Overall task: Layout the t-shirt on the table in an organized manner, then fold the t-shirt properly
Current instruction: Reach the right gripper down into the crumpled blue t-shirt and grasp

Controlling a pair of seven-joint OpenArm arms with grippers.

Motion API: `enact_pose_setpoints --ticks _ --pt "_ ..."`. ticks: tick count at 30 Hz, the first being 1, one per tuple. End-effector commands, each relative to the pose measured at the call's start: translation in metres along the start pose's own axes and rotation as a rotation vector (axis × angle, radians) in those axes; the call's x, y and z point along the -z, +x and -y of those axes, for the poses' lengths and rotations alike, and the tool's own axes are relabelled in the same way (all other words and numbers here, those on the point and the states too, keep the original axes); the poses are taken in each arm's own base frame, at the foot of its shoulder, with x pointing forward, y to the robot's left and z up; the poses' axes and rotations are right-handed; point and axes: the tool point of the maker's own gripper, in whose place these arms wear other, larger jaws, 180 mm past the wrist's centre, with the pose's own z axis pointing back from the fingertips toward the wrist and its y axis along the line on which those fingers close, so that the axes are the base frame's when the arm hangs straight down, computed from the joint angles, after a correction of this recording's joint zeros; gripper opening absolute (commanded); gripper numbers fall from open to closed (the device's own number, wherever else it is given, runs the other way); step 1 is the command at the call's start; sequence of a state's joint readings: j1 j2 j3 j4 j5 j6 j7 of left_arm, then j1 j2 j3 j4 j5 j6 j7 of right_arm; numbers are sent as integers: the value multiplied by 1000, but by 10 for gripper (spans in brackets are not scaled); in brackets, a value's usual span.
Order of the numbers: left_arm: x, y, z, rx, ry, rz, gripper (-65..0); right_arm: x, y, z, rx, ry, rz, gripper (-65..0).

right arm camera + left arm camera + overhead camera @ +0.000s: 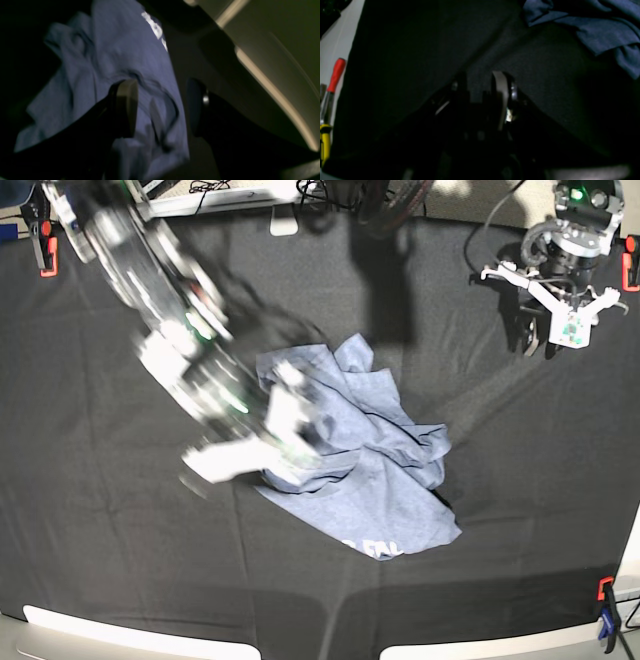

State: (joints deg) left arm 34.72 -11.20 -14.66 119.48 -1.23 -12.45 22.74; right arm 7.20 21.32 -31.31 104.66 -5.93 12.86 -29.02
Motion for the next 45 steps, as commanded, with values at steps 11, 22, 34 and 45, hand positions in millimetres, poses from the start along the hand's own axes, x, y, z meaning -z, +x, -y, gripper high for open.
enact_pose_setpoints --ticks 11,22,34,45 --pt "-2 10 -2 2 8 36 -495 96 22 -35 -141 166 -111 -345" --pt "-2 10 -3 2 9 36 -495 110 23 -60 -137 279 -170 -347" --pt "-2 10 -3 1 9 36 -495 121 -9 -63 -151 272 -276 -392" --pt "-2 10 -3 1 9 36 -495 133 22 -16 -192 141 -232 -650"
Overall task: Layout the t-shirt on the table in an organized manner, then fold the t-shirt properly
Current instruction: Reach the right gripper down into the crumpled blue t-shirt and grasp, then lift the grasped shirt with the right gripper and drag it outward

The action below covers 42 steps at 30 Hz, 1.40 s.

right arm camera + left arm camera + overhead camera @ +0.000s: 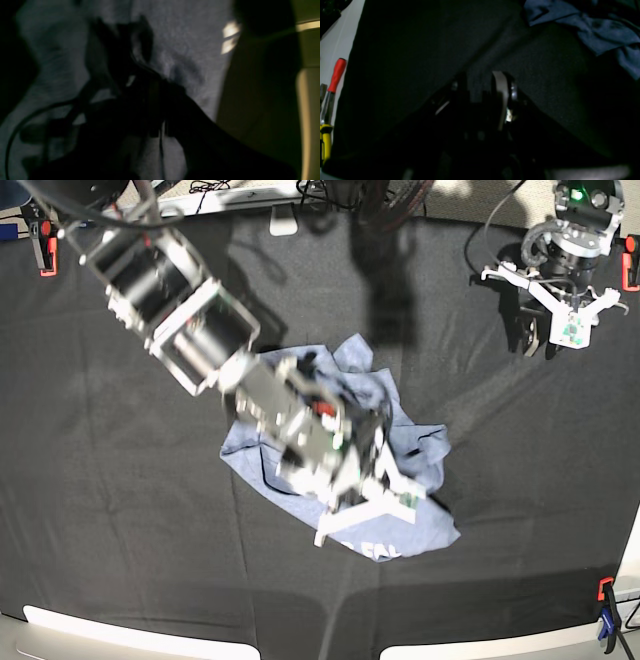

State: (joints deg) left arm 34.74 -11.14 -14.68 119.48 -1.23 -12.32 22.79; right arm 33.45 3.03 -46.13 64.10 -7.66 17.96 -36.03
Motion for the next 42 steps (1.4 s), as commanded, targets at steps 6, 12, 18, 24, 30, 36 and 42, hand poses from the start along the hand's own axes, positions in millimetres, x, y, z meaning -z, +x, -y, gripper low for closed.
enact_pose_setpoints --ticks 6,12,18,24,30,36,42 --pt "-2 10 -2 3 6 38 -495 -15 34 65 -14 -175 51 -650" --pt "-2 10 -2 3 6 37 -495 -18 40 76 -6 -199 73 -650" --pt "-2 6 -2 3 6 15 -495 -24 30 127 130 -303 147 -650" --pt "-2 6 -2 2 6 15 -495 -35 -2 223 344 -467 157 -650" --pt "-2 6 -2 0 6 16 -495 -48 -8 273 403 -526 128 -650" --pt "-2 6 -2 0 6 16 -495 -56 -8 285 423 -579 126 -650" --pt "-2 6 -2 0 6 16 -495 -56 -6 285 414 -573 130 -375"
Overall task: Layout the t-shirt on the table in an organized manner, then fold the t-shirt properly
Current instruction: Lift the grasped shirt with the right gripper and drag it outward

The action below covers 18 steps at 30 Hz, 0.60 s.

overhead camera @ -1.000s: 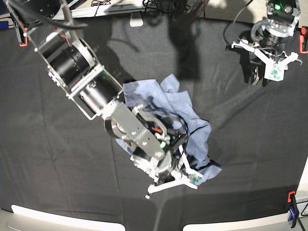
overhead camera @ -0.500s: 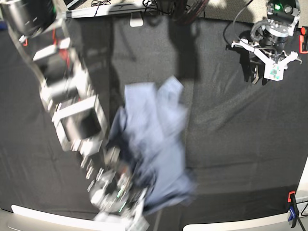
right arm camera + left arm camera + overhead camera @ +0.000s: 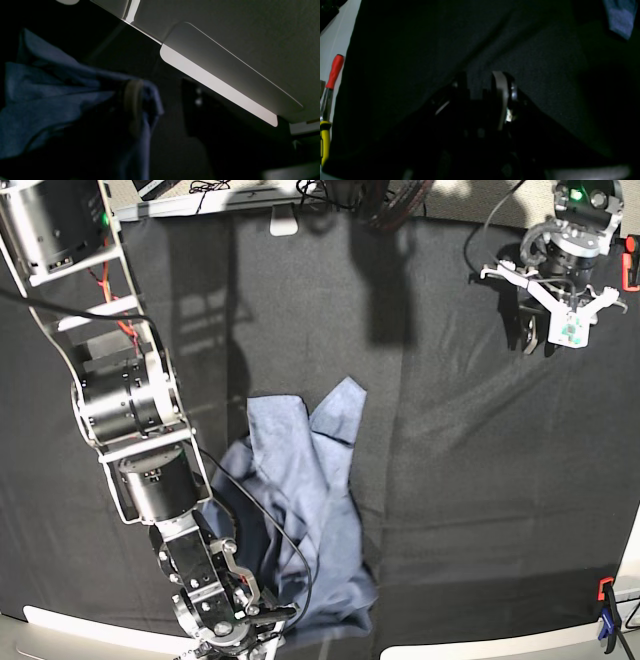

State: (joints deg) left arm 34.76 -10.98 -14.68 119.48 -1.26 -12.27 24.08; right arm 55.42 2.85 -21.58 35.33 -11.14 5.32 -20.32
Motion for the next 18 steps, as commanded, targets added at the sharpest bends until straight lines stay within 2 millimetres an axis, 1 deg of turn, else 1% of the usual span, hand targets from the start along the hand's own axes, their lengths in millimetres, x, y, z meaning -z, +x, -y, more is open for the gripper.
enact_pose_setpoints --ticks 1,5,8,11,14,18 --pt "-2 10 -2 3 5 39 -495 -5 42 23 -1 -45 96 -375" --pt "-2 10 -2 3 5 38 -495 -7 47 21 37 -26 99 -375" --pt "-2 10 -2 2 5 39 -495 -7 38 10 83 31 48 -376" --pt "-2 10 -1 -3 2 41 -495 -5 21 -2 96 68 4 -376" --pt "-2 12 1 -31 -9 49 -495 -3 -2 -6 99 71 -10 -376" --pt "-2 13 2 -44 -17 54 -495 -2 -38 -10 93 82 -66 -376"
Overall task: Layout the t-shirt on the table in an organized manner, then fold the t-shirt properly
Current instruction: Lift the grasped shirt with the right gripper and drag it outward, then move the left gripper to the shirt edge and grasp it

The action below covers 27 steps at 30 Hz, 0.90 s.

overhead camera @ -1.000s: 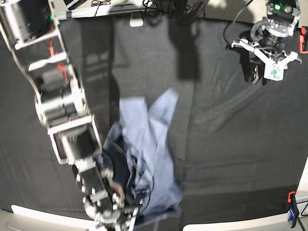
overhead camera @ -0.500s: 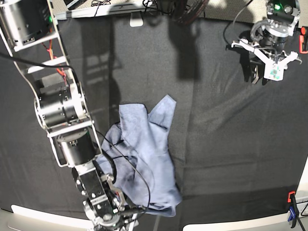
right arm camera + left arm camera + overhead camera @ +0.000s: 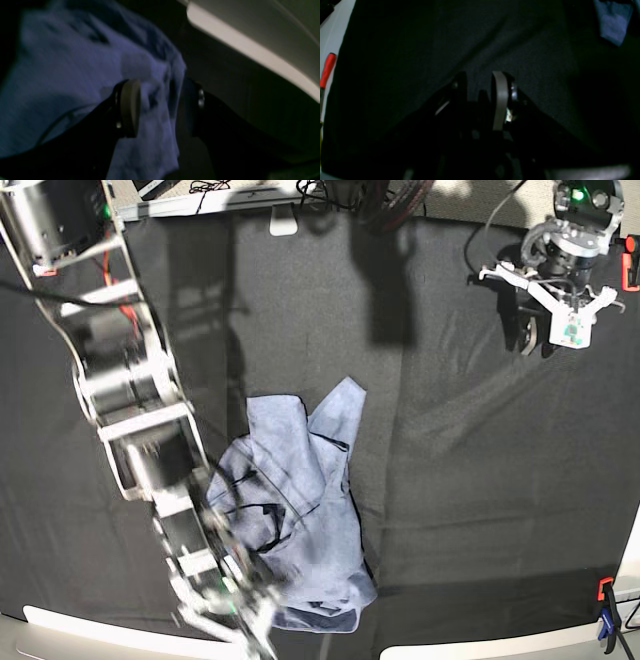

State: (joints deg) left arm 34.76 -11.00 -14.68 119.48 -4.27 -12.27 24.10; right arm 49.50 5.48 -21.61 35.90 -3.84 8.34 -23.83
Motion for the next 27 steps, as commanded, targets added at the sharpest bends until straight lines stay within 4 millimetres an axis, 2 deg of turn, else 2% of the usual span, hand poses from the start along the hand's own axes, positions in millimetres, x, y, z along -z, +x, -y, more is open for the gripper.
enact_pose_setpoints --ticks 1,3,5,9,13,15,20,27 --pt "-2 11 1 9 -9 45 -495 -6 32 14 0 -25 74 -376" --pt "-3 15 16 42 -92 70 -495 -5 22 18 1 -32 60 -376" --pt "-5 23 33 61 -183 111 -494 -6 23 22 1 -41 64 -376" --pt "5 37 44 29 -219 135 -470 -14 22 40 -11 -72 40 -376" --pt "18 66 58 -17 -282 190 -454 -24 6 56 -31 -103 10 -376" --pt "24 78 68 -21 -311 216 -454 -32 -4 56 -72 -86 21 -377" --pt "50 81 103 -77 -395 213 -453 -61 -44 52 -128 -87 20 -376" --pt "84 95 157 -81 -516 211 -453 -105 -103 45 -44 -70 0 -376"
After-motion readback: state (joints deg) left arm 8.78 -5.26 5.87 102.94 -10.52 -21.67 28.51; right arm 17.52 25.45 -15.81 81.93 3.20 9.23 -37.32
